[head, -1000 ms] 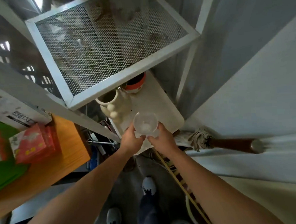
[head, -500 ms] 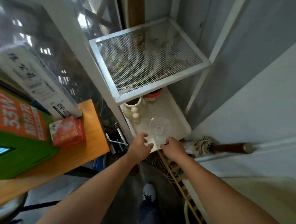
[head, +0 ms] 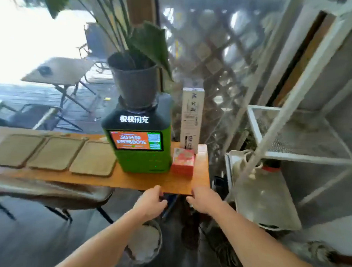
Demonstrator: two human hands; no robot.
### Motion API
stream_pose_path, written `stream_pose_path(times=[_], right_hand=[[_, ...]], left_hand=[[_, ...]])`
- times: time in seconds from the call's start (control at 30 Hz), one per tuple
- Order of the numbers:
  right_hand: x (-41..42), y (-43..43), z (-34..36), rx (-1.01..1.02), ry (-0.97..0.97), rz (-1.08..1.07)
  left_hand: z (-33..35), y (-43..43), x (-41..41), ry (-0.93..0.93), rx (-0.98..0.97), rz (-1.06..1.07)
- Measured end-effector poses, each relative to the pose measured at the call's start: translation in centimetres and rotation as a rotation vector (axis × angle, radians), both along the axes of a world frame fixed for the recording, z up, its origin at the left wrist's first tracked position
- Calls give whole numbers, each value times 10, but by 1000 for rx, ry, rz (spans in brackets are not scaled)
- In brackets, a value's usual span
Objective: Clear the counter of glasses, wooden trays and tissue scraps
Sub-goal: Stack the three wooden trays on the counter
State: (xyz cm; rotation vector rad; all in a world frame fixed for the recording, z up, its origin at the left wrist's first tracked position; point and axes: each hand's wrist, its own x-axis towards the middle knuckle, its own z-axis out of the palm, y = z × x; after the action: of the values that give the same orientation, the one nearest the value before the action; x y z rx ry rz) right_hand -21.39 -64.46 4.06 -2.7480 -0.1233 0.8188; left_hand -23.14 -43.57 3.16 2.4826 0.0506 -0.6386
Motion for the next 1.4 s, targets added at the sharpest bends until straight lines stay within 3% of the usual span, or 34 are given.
stream_pose_path(times=[0.13, 0.33, 0.63, 1.0, 1.4], right_hand=[[8, 113, 17, 1, -137, 155], [-5, 270, 23, 30, -178, 349], [-8, 374, 23, 98, -131, 289], [100, 404, -18, 10, -27, 57], [196, 447, -119, -43, 73, -431]], left_hand=[[20, 107, -22, -104, -42, 261], [38, 230, -68, -191, -41, 481], [52, 313, -74, -210, -70, 499], [8, 337, 60, -92, 104, 276], [-84, 390, 202, 179, 157, 347]])
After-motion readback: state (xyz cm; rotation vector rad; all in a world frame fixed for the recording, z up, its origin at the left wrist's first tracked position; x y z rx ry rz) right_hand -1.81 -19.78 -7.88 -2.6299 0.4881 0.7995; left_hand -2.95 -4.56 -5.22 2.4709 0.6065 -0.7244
